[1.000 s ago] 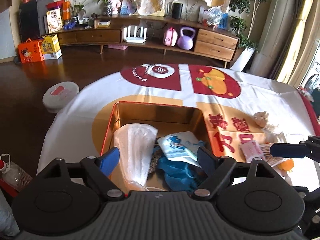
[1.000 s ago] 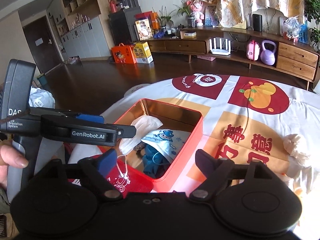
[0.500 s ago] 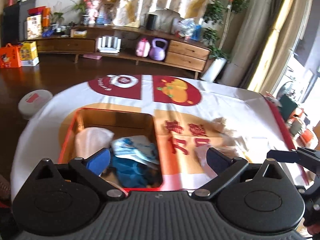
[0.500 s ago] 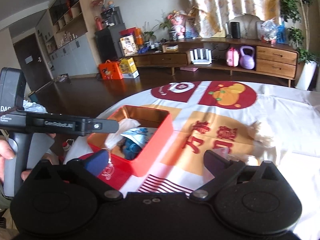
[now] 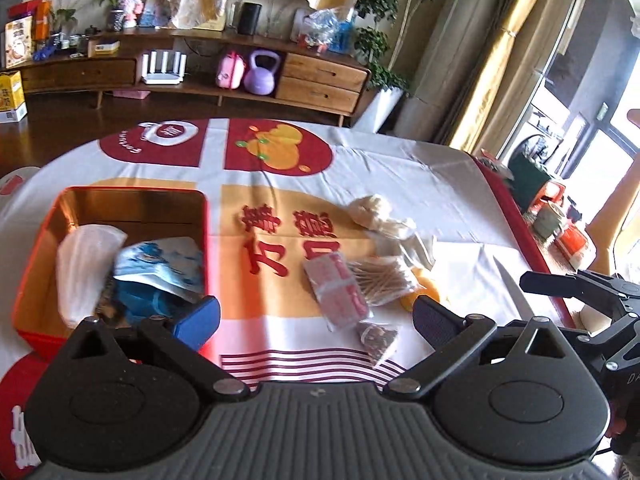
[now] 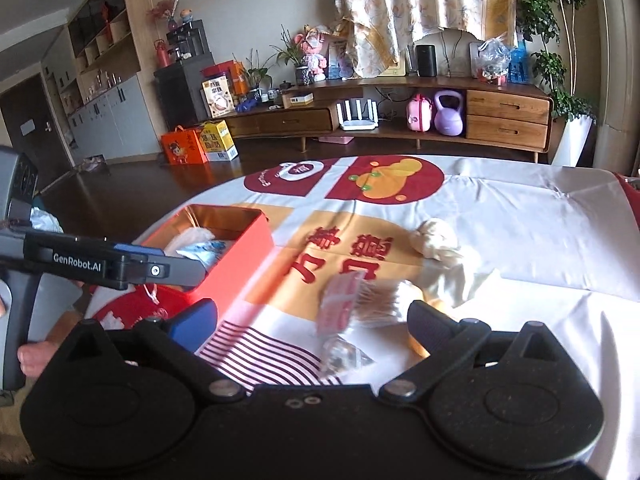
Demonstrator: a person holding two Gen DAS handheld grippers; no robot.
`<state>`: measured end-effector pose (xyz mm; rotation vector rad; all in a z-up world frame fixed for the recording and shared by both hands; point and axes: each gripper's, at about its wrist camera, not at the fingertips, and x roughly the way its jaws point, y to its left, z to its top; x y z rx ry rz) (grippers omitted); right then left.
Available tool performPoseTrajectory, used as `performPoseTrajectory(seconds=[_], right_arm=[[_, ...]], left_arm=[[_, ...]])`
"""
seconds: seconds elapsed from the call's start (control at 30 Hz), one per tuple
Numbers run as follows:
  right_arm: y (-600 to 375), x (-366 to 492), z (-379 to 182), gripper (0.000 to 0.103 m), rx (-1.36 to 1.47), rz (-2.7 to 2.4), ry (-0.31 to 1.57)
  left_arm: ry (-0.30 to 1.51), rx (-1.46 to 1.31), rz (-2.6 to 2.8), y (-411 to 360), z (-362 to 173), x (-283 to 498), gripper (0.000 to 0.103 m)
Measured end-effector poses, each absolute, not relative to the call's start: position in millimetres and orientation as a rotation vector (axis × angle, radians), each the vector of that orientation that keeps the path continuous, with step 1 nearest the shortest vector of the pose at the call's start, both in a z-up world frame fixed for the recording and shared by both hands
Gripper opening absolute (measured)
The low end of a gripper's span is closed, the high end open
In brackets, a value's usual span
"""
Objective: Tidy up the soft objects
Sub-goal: 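Withdraw both tools from the tin toward the remaining items on the cloth, then close the left tool on the small tea bag while the right tool grasps the yellow rubber duck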
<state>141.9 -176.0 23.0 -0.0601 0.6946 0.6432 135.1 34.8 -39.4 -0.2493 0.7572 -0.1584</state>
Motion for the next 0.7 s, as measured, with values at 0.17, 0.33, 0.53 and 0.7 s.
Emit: performPoseTrajectory(seconds=[0.17, 0.33, 0.53, 0.7], right_arm=[[-192, 146, 16, 0.101, -0.099, 0.618, 0.692], [-211, 161, 6, 0.101, -0.077, 0.569, 0.714], [-220, 179, -10, 0.098, -0.087, 0.539, 0.75], [-225, 192, -22, 0.093, -0.087, 0.523, 0.779]], left_arm=[[0.775, -0.22, -0.154, 17, -46, 142, 0.103], [0.781, -0.207, -0.127, 3, -56, 149, 0.103], [0.812, -0.171, -0.091, -17, -76, 162, 0.103], [0.844, -0.14, -0.105, -34, -92, 173, 0.103]])
